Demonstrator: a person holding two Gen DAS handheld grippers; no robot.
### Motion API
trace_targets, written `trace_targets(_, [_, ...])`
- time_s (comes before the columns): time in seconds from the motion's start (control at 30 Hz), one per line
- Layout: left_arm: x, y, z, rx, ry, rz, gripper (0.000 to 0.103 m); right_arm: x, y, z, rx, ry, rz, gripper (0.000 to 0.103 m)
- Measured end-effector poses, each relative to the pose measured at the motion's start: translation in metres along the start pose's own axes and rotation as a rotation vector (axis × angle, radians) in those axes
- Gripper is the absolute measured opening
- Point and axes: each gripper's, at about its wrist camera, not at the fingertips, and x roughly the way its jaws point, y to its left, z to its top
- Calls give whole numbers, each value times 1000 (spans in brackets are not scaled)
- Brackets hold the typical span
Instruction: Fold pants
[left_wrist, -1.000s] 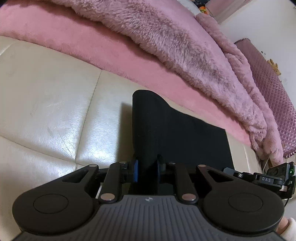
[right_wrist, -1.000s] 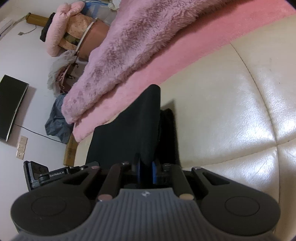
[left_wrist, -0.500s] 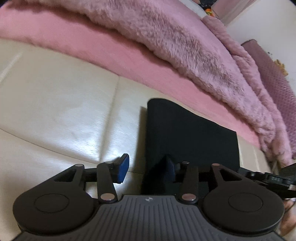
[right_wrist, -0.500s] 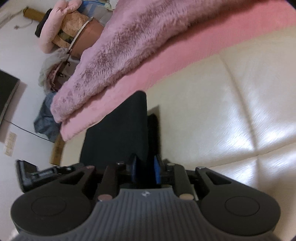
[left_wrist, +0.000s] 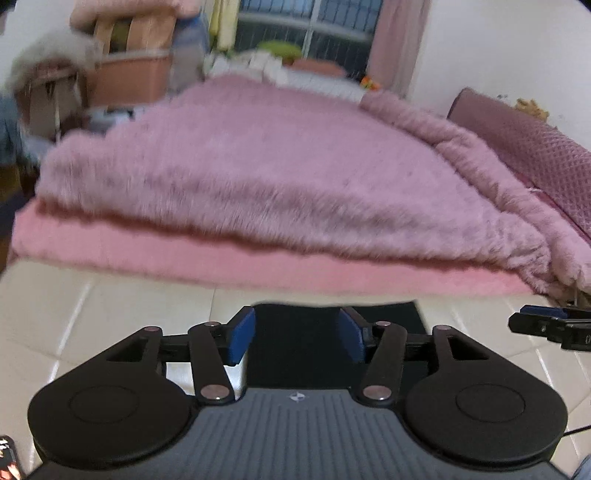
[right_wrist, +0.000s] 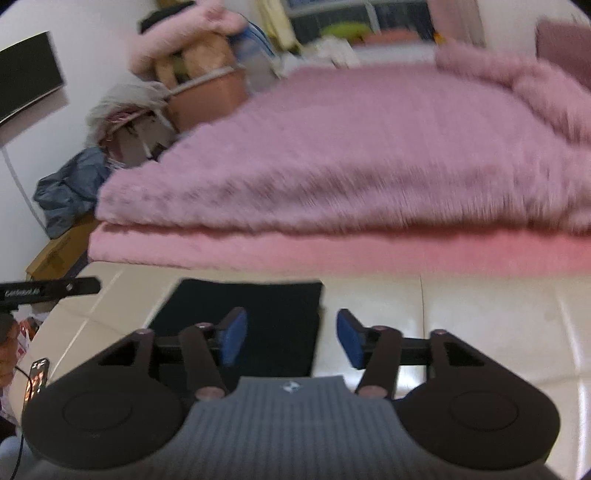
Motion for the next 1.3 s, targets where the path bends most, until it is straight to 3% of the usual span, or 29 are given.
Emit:
trace_targets(0.17, [-42,-34,2,52,-114,47,79,-53,40,3,-102,-101,-14,70])
trace_targets(0.23, [-56,-47,-2,73,-161,71,88,-72,53,-1,-122,-137,-14,82])
trace_targets(0.43, [-83,-76,-21,158,-235,179,92,-113,92,-24,-212,-227,-83,82])
trace_targets(0.57, [-96,-79,-36,134,-250,218,99,-130,101,-45,-182,-273,-118,82])
trace_targets(0.7, [-98,-76,-55,100,-211,211,100,-137,106,-66,-139,-265,-134,82])
trace_targets(0.97, [-83,-74,-95,16,-43,217,100,-123,111,-100,-124,-162,-139,82])
trace_targets(1.3, [-83,-77,-116,19,-5,219,100,-107,107,-133,-111,-47,-156,82])
